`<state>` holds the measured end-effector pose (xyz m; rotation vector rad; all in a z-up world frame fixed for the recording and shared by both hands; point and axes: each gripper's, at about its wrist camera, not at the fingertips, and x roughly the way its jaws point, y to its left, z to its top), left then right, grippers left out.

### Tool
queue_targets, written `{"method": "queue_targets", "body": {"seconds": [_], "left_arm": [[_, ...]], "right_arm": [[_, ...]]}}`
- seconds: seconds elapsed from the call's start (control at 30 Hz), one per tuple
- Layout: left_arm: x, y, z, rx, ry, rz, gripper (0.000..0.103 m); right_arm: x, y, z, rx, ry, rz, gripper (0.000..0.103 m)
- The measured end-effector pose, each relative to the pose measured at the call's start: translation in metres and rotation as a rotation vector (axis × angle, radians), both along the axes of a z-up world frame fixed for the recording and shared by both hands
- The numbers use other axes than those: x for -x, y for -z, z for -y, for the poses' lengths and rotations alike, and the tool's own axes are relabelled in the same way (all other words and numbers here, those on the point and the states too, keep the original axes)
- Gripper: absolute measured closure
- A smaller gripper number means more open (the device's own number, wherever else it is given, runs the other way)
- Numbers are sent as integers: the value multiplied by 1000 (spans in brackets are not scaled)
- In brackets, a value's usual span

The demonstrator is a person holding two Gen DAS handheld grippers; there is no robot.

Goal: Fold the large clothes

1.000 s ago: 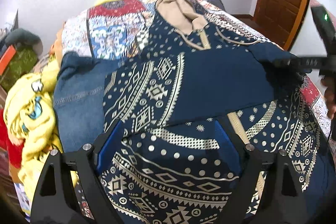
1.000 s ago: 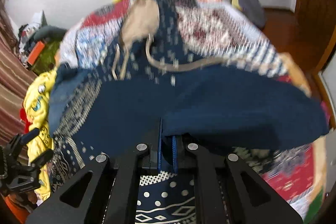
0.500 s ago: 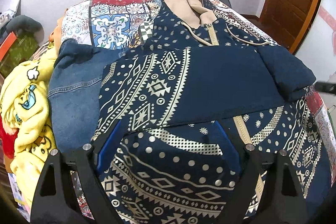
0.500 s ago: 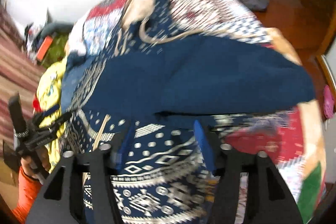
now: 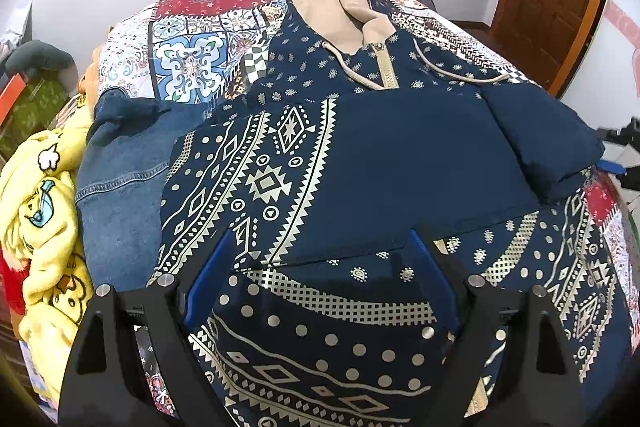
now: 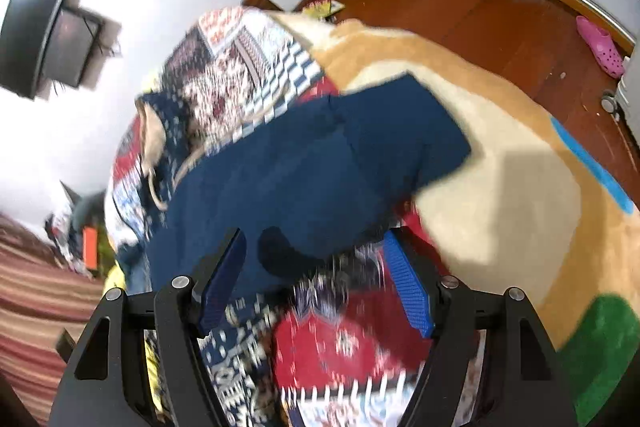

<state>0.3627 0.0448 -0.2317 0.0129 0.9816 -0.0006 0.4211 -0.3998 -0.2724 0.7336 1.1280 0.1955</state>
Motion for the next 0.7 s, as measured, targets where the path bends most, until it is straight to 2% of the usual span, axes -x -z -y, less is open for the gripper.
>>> {"method": "queue_targets", "body": {"seconds": [0.1, 0.17, 0.2, 0.23, 0.27, 0.33, 0.43, 0.6, 0.7], "left_arm": [[-3, 5, -2, 4, -11, -11, 16], [-5, 8, -5, 10, -22, -15, 16], [-5, 9, -7, 13, -28, -16, 16], [-5, 9, -9, 15, -33, -16, 16], [-5, 9, -12, 16, -39, -15, 16], [-3, 8, -18, 19, -52, -11, 16], [2, 3, -31, 33, -73, 5, 16], [15, -8, -61, 77, -114, 38, 16], [26, -17, -79, 107, -127, 69, 16]], "right_arm": [[-12, 0, -2, 28, 16, 21, 40], [-19, 1, -5, 88, 18, 25, 61], [-21, 0, -6, 116, 16, 28, 68], [-24, 0, -6, 135, 9, 33, 83], [-27, 0, -8, 134, 0, 37, 92], [-29, -5, -11, 113, -14, 57, 92], [-25, -35, -25, 166, -52, 138, 92], [-13, -111, -75, 220, -162, 302, 93], [-8, -148, -114, 211, -231, 376, 93]]}}
